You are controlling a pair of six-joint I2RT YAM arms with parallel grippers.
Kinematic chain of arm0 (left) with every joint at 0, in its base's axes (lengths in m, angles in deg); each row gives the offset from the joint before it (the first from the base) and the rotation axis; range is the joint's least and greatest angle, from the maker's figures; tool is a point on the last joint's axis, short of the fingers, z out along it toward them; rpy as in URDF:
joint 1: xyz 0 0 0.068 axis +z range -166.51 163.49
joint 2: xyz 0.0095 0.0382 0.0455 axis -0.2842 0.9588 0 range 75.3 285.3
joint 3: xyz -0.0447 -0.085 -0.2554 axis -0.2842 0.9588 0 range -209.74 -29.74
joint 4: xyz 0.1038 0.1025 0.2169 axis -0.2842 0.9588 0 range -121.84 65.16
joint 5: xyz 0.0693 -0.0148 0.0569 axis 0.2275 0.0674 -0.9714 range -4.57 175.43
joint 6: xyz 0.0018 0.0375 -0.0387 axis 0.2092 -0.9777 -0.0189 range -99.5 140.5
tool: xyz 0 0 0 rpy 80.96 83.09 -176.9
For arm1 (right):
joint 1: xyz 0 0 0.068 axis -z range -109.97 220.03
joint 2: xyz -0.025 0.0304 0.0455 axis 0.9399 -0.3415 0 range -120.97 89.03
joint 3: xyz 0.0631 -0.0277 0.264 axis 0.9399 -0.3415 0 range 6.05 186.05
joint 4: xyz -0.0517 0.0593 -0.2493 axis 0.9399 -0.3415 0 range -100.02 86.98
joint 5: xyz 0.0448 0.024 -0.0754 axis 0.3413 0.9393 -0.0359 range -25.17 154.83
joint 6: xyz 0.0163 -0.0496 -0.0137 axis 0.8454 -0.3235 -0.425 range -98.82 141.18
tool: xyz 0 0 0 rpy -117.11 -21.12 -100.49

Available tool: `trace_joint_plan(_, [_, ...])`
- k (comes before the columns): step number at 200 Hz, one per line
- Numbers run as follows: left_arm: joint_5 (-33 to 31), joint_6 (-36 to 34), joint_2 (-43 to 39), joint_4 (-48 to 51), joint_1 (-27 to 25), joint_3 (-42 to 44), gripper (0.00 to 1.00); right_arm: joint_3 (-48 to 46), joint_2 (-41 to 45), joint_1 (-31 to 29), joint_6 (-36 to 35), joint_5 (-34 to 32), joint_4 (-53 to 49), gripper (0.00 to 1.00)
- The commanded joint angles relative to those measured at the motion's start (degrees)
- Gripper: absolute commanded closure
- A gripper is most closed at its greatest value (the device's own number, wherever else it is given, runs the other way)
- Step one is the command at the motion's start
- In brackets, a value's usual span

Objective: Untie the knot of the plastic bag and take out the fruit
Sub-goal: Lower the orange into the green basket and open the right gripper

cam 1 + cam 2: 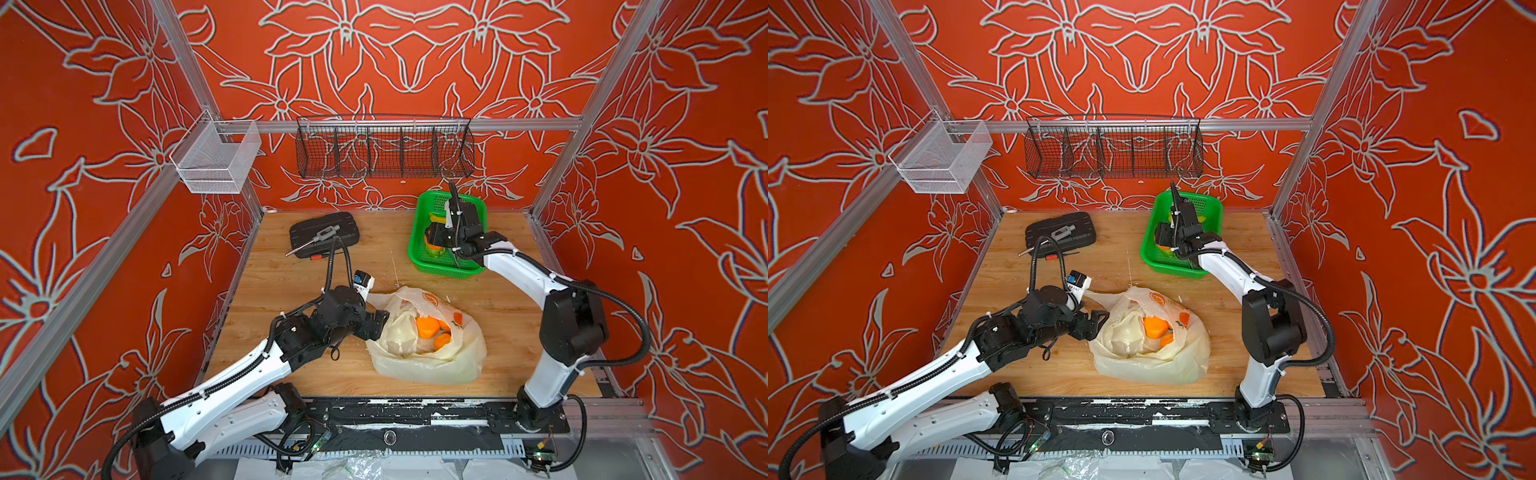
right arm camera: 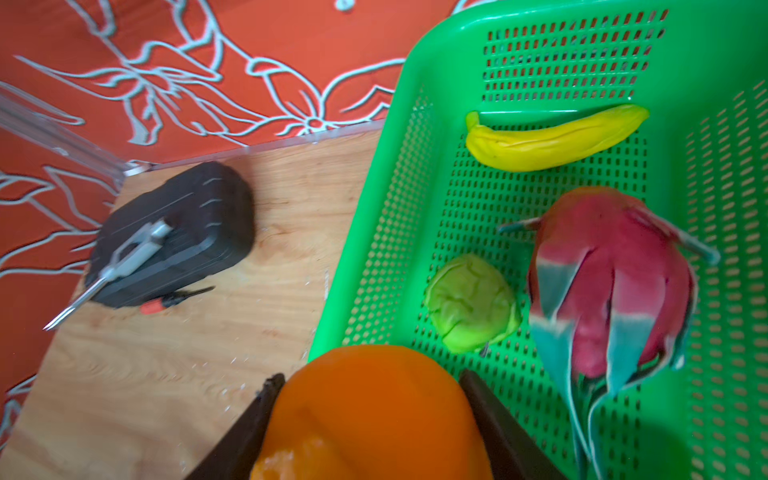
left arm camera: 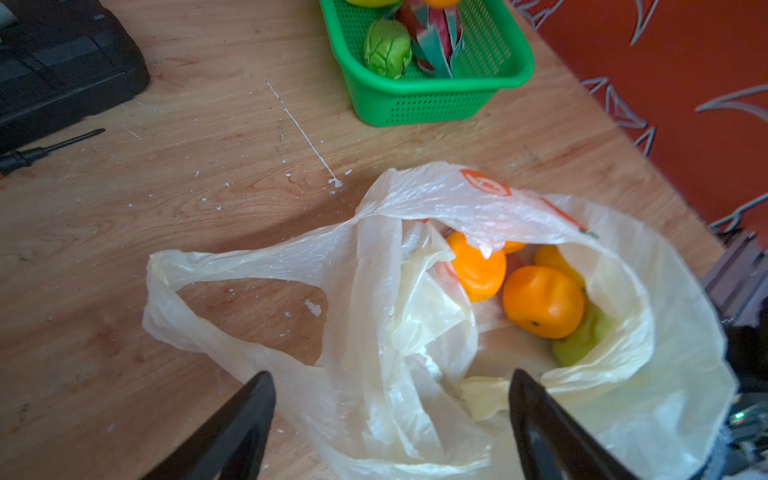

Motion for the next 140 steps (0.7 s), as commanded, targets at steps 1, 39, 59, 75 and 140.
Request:
trace_joint_plan(1, [-0.3, 0.3, -1.2, 0.6, 0.2, -0.2, 0.04, 5.7, -4.8, 1.2, -2.0, -1.0, -1.5, 0.45])
trace_joint_plan(39, [-0.4, 0.7, -0.9, -0.2, 0.2, 0.1, 0.02, 14.3, -15.0, 2.8, -2.3, -0.7, 0.0, 0.44])
trace_joint_plan(59, [0.1, 1.2, -0.9, -0.2, 0.2, 0.4, 0.02, 17.6, -19.2, 3.6, -0.6, -1.0, 1.5, 0.45])
trace_joint_plan(75, [0.2, 1.5, -1.8, -0.3, 0.2, 1.1, 0.02, 19.4, -22.2, 4.2, 2.0, -0.2, 3.2, 0.45])
trace_joint_plan(140, [-0.5, 1.9, -4.4, 0.3, 0.2, 2.3, 0.03, 31.8, -34.6, 5.2, 7.2, 3.7, -3.0, 0.38])
